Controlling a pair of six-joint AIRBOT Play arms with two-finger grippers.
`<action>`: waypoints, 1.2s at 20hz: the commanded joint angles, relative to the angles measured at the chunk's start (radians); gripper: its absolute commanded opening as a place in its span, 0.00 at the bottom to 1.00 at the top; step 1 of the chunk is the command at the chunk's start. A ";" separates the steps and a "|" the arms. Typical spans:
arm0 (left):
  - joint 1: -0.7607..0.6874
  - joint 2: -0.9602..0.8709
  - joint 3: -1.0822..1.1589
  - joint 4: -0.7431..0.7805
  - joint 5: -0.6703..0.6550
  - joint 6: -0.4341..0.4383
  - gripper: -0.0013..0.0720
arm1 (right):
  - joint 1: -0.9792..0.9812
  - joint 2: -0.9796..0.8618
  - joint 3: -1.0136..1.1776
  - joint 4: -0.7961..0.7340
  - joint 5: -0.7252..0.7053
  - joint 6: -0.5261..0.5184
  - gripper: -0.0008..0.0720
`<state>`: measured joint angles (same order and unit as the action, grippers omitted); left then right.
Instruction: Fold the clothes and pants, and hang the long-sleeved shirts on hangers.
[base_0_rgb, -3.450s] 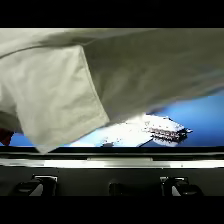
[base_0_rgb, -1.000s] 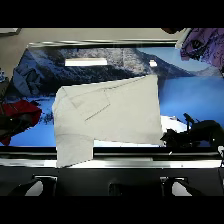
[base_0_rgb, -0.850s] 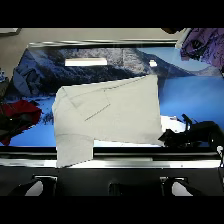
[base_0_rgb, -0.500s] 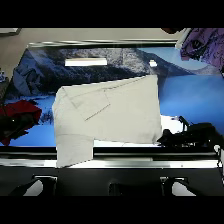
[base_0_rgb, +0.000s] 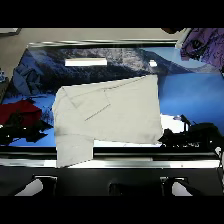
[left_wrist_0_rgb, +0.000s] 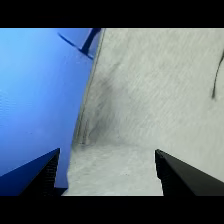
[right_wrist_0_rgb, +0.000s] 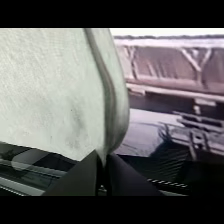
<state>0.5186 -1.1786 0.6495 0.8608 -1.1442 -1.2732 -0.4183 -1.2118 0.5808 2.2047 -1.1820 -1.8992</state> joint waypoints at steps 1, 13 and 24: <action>-0.008 -0.071 -0.020 -0.052 0.024 0.070 0.93 | 0.000 0.019 0.001 0.010 -0.031 0.012 0.06; -0.090 -0.159 -0.022 -0.055 0.012 0.069 0.30 | 0.000 0.155 0.002 0.010 -0.022 0.031 0.06; -0.257 -0.097 0.532 -0.088 -0.028 -0.053 0.04 | 0.000 0.183 0.452 0.138 0.024 0.069 0.06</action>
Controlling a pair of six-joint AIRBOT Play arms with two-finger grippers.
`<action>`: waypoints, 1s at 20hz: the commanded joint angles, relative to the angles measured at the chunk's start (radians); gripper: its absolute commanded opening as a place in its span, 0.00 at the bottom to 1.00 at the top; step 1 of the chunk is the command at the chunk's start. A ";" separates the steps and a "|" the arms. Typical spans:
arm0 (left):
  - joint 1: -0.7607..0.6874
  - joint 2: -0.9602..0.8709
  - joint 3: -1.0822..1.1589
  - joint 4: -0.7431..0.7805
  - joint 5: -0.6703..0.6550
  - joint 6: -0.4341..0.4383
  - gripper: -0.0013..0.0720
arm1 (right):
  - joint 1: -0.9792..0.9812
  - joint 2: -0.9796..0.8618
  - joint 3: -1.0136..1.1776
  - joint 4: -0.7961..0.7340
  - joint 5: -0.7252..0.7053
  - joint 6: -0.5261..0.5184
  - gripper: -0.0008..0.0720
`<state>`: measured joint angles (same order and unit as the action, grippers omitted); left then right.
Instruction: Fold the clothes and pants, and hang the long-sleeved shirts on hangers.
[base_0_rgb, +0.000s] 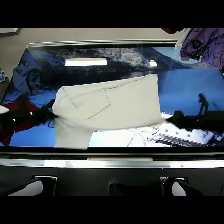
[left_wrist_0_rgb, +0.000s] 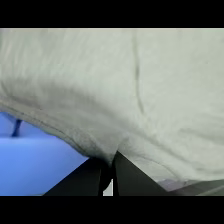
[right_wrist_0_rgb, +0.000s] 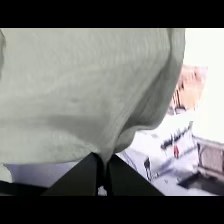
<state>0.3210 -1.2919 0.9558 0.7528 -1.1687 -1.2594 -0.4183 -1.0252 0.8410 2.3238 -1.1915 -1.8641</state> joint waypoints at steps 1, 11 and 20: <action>-0.084 0.016 0.354 0.050 -0.006 -0.099 0.04 | 0.014 -0.013 0.298 0.011 0.047 0.060 0.06; -0.185 0.201 1.194 0.409 -0.045 -0.324 0.04 | 0.189 -0.013 1.354 -0.394 -0.049 0.280 0.06; -0.185 0.566 1.002 0.742 -0.048 -0.486 0.04 | 0.189 0.175 1.325 -0.547 -0.091 0.420 0.06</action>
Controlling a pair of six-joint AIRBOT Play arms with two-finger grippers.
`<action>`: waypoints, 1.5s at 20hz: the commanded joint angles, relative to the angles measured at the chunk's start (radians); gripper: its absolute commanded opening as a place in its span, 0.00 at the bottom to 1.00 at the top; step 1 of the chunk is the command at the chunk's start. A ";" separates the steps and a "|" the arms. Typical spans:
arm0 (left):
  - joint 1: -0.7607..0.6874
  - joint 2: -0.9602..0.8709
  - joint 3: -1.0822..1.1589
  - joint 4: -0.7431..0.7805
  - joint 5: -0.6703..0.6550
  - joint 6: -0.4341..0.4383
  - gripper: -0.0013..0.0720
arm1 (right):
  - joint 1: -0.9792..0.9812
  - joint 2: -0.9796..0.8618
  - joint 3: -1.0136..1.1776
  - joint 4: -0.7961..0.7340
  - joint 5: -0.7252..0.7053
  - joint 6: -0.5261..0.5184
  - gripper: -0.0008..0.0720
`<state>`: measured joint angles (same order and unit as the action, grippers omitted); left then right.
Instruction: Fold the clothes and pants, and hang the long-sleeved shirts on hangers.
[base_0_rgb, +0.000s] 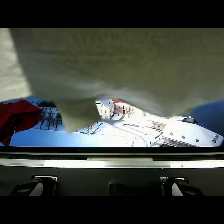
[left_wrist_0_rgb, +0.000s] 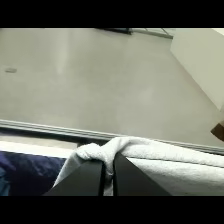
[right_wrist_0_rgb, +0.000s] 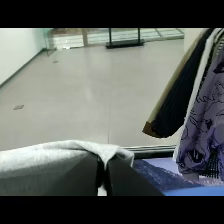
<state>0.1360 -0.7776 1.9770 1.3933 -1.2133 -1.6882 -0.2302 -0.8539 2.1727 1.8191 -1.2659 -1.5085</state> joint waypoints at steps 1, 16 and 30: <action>0.000 0.030 -0.019 0.089 -0.011 -0.060 0.04 | 0.001 -0.020 -0.027 -0.027 -0.021 0.084 0.06; -0.154 -1.101 -0.014 -0.073 0.058 0.111 0.04 | 0.171 -0.998 -0.171 -0.084 0.047 -0.016 0.06; -0.105 -1.156 -0.014 -0.050 -0.159 0.145 0.04 | 0.173 -1.044 -0.172 -0.165 -0.197 0.031 0.06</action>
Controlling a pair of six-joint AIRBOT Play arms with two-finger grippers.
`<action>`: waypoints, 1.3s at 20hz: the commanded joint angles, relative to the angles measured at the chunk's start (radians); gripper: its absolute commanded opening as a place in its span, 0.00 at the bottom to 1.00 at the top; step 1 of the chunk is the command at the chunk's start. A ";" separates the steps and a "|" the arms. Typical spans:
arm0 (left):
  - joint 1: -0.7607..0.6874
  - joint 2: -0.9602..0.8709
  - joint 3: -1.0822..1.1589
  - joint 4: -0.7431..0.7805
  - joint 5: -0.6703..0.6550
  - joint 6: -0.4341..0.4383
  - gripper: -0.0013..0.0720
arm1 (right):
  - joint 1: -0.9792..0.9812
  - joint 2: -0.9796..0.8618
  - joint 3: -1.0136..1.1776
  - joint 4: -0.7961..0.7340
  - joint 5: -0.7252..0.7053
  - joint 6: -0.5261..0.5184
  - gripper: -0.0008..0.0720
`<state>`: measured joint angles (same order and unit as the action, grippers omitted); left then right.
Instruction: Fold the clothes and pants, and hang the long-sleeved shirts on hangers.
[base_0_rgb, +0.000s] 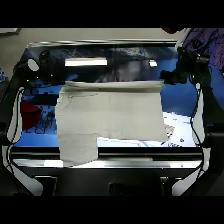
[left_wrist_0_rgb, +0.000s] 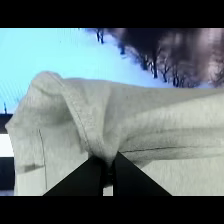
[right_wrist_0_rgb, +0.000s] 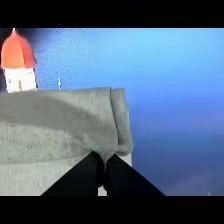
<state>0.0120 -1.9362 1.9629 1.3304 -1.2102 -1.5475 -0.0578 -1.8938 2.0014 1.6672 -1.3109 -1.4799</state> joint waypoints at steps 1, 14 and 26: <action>0.026 0.002 -0.001 0.023 -0.211 0.004 0.04 | 0.001 -0.011 -0.003 -0.019 -0.194 0.003 0.06; 0.004 -0.072 -0.005 0.032 -0.343 0.003 0.07 | 0.001 -0.045 -0.248 0.044 -0.225 0.007 0.09; 0.309 0.378 -0.500 -0.015 -0.274 -0.031 0.76 | -0.320 0.353 -0.596 0.192 -0.155 -0.144 0.51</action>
<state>0.2169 -1.7203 1.7130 1.3785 -1.5379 -1.5734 -0.2562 -1.6733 1.5826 1.7691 -1.5249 -1.5738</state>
